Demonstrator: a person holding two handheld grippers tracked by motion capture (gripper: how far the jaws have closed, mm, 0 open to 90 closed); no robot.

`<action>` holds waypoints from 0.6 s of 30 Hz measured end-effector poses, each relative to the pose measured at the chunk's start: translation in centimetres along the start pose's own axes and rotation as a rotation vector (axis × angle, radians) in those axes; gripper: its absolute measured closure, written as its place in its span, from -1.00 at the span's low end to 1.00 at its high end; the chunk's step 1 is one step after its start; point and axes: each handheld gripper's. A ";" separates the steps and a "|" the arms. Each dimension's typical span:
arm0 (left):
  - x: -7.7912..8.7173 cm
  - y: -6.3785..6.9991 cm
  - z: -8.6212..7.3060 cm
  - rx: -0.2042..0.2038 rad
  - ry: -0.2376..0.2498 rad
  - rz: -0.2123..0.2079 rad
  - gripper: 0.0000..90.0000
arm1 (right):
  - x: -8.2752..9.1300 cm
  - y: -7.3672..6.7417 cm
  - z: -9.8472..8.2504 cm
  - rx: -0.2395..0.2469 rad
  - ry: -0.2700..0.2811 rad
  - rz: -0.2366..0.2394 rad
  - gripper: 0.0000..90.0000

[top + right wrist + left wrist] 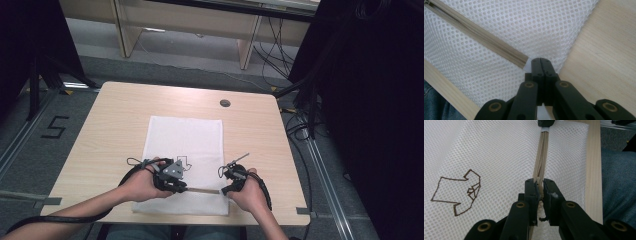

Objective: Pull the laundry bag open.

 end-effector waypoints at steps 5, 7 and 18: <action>0.1 -0.1 -0.1 -0.013 0.000 -0.003 0.82 | 0.0 0.0 0.0 -0.003 -0.001 -0.005 1.00; 0.2 -0.1 -0.2 0.001 0.005 -0.003 0.81 | 0.0 0.0 0.0 -0.006 -0.001 -0.003 1.00; 0.5 -0.1 -0.6 0.009 0.008 -0.002 0.81 | -0.1 0.1 0.0 0.002 0.006 0.000 1.00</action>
Point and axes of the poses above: each handheld gripper's, and its own axes: x roughly backward along the jaws, z roughly out of its top, y roughly to its right, and after that the axes turned 15 degrees about -x, right-handed
